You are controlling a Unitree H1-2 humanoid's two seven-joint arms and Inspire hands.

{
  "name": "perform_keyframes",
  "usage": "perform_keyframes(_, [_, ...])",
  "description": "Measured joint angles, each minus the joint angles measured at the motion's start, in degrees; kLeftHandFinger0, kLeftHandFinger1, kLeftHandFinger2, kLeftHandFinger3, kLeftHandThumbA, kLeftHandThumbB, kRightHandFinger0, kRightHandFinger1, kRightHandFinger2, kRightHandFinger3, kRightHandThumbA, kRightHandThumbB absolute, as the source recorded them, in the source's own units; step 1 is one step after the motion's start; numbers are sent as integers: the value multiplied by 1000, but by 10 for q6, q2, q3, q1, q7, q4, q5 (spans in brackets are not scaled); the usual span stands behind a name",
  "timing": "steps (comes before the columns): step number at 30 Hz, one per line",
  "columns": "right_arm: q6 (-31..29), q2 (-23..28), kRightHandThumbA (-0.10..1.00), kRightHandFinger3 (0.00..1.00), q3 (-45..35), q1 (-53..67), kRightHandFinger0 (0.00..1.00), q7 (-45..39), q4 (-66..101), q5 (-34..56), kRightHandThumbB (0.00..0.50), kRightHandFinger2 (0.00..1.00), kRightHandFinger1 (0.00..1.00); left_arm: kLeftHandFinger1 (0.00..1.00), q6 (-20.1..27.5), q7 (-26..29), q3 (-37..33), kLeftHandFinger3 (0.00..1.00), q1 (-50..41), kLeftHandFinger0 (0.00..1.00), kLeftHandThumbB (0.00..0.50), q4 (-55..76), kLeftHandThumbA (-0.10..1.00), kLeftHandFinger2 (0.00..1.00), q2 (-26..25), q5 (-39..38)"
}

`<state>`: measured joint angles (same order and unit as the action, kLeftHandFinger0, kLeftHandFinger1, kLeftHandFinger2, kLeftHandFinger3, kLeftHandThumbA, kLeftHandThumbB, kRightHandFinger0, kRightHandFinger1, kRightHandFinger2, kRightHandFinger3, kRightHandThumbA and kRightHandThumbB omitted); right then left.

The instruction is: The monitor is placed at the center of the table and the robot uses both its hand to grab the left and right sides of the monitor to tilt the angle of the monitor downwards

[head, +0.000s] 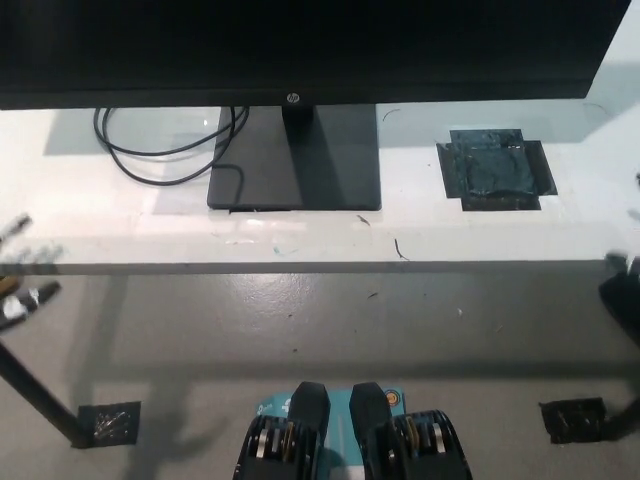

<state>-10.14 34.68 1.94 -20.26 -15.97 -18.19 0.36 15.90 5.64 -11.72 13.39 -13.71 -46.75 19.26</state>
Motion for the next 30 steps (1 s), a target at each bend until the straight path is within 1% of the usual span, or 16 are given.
perform_keyframes(2, [0,-18,1000,1000,-7,34,1000,1,49,9,494,1000,1000,1000,-1,-1,10,1000,-36,1000,331,50,1000,1000,11,-12])
perform_keyframes(3, [-1,-35,1000,1000,-7,55,1000,4,78,8,424,1000,1000,1000,-1,-1,11,1000,-54,1000,352,79,1000,1000,22,-17])
perform_keyframes(4, [-2,-47,1000,1000,-7,67,1000,5,96,8,355,1000,1000,1000,-1,-1,11,1000,-64,1000,345,99,1000,1000,30,-20])
perform_keyframes(6, [-6,-85,1000,1000,-3,97,1000,10,138,4,351,1000,1000,1000,-1,-1,9,1000,-88,1000,326,146,1000,1000,53,-27])
perform_keyframes(10, [-21,-174,1000,1000,24,153,1000,34,211,-13,349,1000,1000,1000,0,-3,-7,1000,-121,1000,325,236,1000,1000,118,-49])
perform_keyframes(11, [-30,-212,1000,1000,37,173,1000,44,241,-21,353,1000,1000,1000,0,-5,-13,1000,-130,1000,320,269,995,1000,144,-59])
perform_keyframes(13, [-50,-252,1000,1000,50,190,1000,64,260,-32,354,1000,1000,1000,6,-7,-17,1000,-136,1000,304,299,1000,1000,177,-74])
perform_keyframes(14, [-55,-269,1000,1000,56,192,1000,74,253,-37,354,1000,1000,1000,13,-7,-21,1000,-136,1000,303,295,1000,1000,192,-78])
perform_keyframes(15, [-59,-280,1000,1000,61,193,1000,82,241,-41,329,1000,1000,1000,17,-7,-23,1000,-136,1000,290,288,1000,1000,206,-80])
perform_keyframes(16, [-64,-291,1000,1000,66,195,1000,94,228,-45,337,1000,1000,1000,21,-7,-26,1000,-137,1000,269,278,1000,1000,221,-84])
perform_keyframes(18, [-73,-303,1000,1000,74,196,1000,114,197,-54,338,1000,1000,1000,30,-7,-30,1000,-140,1000,261,251,1000,1000,243,-86])
perform_keyframes(19, [-74,-306,1000,1000,77,196,1000,124,184,-57,350,1000,1000,1000,32,-7,-31,1000,-142,1000,229,236,1000,1000,253,-87])
perform_keyframes(21, [-79,-306,1000,1000,84,195,1000,145,154,-64,355,1000,1000,1000,37,-7,-33,1000,-145,1000,211,207,992,1000,266,-88])
perform_keyframes(23, [-82,-304,1000,1000,93,191,1000,169,112,-75,356,1000,1000,1000,39,-6,-35,1000,-145,1000,211,169,992,1000,273,-88])
perform_keyframes(25, [-84,-302,1000,1000,102,186,1000,192,78,-84,332,1000,1000,1000,41,-6,-35,1000,-145,1000,231,142,1000,1000,275,-89])
perform_keyframes(30, [-87,-297,1000,1000,127,168,1000,240,7,-101,345,1000,1000,1000,44,-4,-35,1000,-140,1000,224,78,1000,1000,275,-88])
